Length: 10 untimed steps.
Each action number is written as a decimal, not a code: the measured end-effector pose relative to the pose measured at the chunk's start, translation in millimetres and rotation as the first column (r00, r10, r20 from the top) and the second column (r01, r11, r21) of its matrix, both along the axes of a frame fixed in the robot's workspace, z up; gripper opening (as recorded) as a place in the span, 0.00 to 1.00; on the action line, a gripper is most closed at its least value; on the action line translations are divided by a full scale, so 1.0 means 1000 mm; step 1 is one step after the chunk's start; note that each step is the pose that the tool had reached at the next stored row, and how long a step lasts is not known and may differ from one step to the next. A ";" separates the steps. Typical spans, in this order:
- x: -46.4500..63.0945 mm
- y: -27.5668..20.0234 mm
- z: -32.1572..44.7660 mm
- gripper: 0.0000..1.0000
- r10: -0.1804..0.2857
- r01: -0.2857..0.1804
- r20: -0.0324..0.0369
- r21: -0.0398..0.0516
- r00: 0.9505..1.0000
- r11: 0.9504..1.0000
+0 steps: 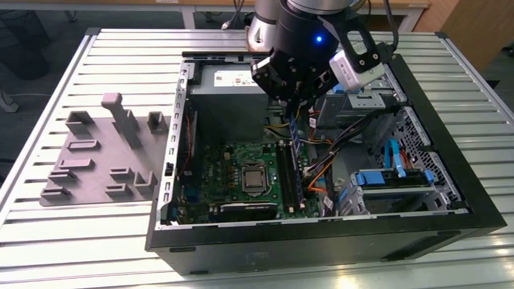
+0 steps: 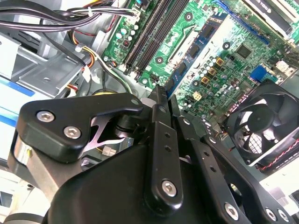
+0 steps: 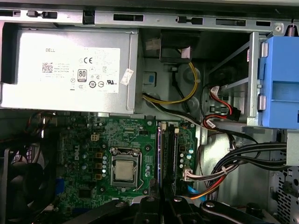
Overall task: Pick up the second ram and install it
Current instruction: 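Insert the second ram into the second slot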
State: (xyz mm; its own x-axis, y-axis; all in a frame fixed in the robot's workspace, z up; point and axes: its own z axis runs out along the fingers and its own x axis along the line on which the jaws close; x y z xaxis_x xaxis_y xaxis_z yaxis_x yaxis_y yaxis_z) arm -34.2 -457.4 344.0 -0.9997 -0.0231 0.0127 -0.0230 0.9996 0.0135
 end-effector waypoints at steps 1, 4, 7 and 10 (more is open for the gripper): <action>0.000 0.0000 -0.0002 0.14 0.000 0.000 0.000 0.000 1.000 1.000; 0.000 0.0000 -0.0030 0.14 -0.001 0.001 0.000 0.000 1.000 1.000; 0.001 0.0000 -0.0084 0.14 -0.001 0.001 0.000 0.000 1.000 1.000; 0.001 0.0000 -0.0139 0.14 -0.001 0.001 0.000 0.000 1.000 1.000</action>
